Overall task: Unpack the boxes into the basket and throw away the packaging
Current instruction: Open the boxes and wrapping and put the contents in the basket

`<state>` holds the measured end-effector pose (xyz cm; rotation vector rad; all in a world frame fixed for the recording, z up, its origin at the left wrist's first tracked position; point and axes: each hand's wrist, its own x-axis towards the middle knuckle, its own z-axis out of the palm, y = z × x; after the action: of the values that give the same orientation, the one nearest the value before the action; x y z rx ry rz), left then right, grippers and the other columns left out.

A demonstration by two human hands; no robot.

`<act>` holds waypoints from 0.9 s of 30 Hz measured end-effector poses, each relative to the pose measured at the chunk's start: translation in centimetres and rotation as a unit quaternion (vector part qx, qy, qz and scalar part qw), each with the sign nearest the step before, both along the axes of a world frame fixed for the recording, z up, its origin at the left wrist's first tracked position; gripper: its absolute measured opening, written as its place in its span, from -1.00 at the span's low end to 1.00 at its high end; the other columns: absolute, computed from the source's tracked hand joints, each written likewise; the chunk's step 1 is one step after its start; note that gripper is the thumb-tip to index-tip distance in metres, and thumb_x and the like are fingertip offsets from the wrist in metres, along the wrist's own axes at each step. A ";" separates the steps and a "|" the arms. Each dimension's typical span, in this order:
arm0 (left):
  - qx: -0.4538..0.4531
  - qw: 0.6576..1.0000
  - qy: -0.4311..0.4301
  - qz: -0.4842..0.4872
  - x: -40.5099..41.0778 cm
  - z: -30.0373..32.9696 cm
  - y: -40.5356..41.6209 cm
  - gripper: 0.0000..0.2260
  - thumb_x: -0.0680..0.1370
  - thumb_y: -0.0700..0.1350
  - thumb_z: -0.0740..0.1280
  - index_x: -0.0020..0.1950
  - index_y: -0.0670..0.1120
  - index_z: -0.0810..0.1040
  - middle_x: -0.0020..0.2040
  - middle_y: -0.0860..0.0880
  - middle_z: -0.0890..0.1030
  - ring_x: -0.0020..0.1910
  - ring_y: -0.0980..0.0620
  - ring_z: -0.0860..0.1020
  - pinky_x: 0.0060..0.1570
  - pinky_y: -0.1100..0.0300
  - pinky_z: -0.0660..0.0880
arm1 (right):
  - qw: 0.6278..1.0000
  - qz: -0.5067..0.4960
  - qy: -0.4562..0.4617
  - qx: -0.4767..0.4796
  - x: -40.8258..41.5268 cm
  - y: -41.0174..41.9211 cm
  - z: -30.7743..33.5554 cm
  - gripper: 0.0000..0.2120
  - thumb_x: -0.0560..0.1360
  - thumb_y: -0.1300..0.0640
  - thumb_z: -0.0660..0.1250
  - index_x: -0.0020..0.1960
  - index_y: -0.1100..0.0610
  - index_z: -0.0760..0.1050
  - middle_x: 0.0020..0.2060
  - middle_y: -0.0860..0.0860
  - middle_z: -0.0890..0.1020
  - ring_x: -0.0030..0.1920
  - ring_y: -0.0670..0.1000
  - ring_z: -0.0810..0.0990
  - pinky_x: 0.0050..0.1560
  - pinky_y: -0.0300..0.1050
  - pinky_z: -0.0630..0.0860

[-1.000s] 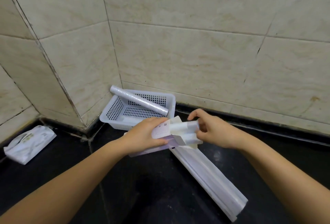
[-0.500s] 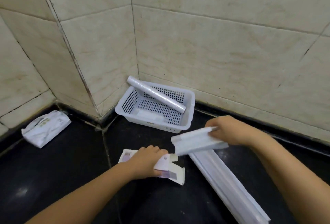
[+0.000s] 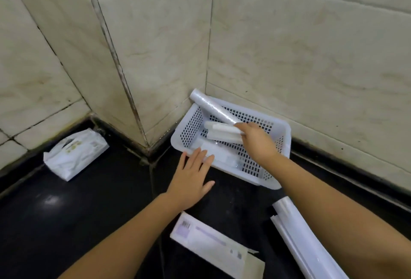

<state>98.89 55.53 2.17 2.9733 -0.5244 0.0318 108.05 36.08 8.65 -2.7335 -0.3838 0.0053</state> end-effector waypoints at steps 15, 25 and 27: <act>0.006 1.000 -0.029 0.008 0.1 -0.9 -0.4 -0.37 0.50 0.10 0.25 0.50 -0.07 0.12 0.51 -0.16 0.21 0.52 -0.12 0.08 0.45 -0.12 -0.10 | 0.938 0.228 0.123 -0.231 1.5 -2.0 -4.7 -0.16 0.50 0.26 0.21 0.50 -0.14 -0.28 0.55 0.05 -0.14 0.49 0.12 0.15 0.44 0.05 0.18; -0.095 0.963 -0.057 -0.244 -4.8 3.5 -10.0 -0.60 0.46 -0.14 0.30 0.30 -0.11 0.46 0.25 -0.11 0.53 0.27 -0.10 0.47 0.36 -0.03 0.27 | 0.995 -0.082 0.018 0.055 -13.7 -13.2 1.2 -0.66 0.44 0.37 0.15 0.11 0.12 0.53 -0.03 0.06 0.59 -0.05 0.10 0.60 -0.03 -0.07 0.51; -0.051 0.948 0.010 -0.313 -7.1 2.8 -13.6 -0.64 0.50 -0.12 0.24 0.30 -0.07 0.45 0.27 -0.09 0.49 0.31 -0.08 0.39 0.41 0.01 0.14 | 0.988 -0.128 0.078 0.024 -18.2 -15.4 -0.7 -0.74 0.49 0.26 0.17 0.10 0.09 0.53 -0.02 0.04 0.59 -0.02 0.08 0.59 -0.03 -0.09 0.50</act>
<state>91.83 41.91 5.01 2.5665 -1.3806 -0.0305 89.89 20.69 7.93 -2.6913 0.0107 0.1385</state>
